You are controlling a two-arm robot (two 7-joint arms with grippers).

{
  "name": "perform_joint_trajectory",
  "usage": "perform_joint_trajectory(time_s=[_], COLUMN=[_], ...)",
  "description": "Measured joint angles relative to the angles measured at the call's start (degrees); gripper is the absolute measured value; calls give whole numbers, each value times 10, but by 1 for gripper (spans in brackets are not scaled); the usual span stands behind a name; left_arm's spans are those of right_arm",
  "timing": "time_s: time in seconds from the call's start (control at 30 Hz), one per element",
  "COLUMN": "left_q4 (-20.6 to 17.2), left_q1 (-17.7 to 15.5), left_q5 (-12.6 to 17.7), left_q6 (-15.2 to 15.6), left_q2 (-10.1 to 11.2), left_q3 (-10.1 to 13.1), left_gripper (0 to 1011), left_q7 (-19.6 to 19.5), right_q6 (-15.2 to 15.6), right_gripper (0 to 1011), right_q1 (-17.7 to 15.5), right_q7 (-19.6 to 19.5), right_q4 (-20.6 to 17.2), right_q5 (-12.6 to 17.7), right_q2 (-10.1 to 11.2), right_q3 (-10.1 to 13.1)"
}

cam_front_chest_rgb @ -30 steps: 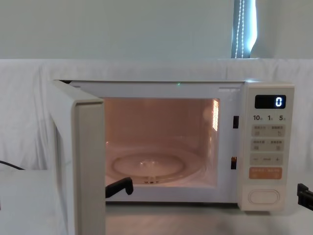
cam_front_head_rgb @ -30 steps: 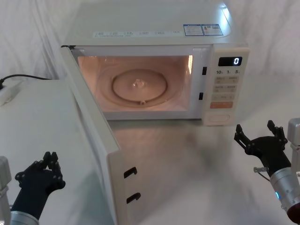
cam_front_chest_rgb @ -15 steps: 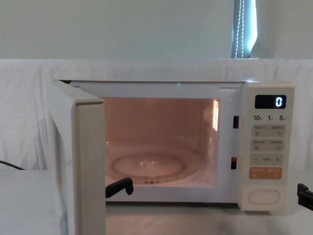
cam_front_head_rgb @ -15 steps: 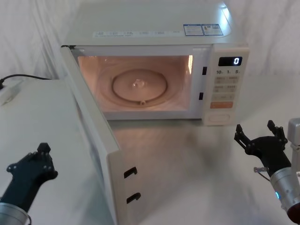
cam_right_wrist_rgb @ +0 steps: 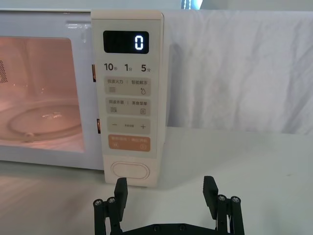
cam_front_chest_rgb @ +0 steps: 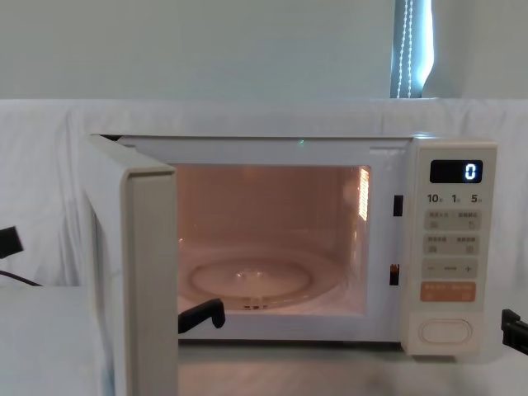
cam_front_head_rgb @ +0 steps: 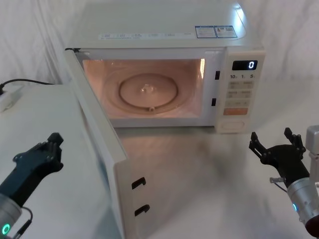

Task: Press the button to open the microwave door with one hand; close the microwave door with the other hand.

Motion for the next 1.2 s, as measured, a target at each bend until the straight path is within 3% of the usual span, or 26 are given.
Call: perform_joint_trajectory(time_s=[0.3, 0.73, 1.2], left_q4=[9, 24, 43], left_q1=[-40, -91, -141], left_q5=[-30, -60, -61], left_q6=[35, 66, 64], left_q2=[19, 37, 34], left_q3=[13, 57, 117], left_gripper=[0, 0, 0], left_q7=[1, 3, 25], right_q6=[0, 0, 0], right_gripper=[1002, 1002, 1002], right_q1=[0, 0, 0], right_q7=[0, 0, 0], right_q4=[0, 0, 0], right_q5=[0, 0, 0], right_q2=[0, 0, 0], right_q3=[0, 0, 0])
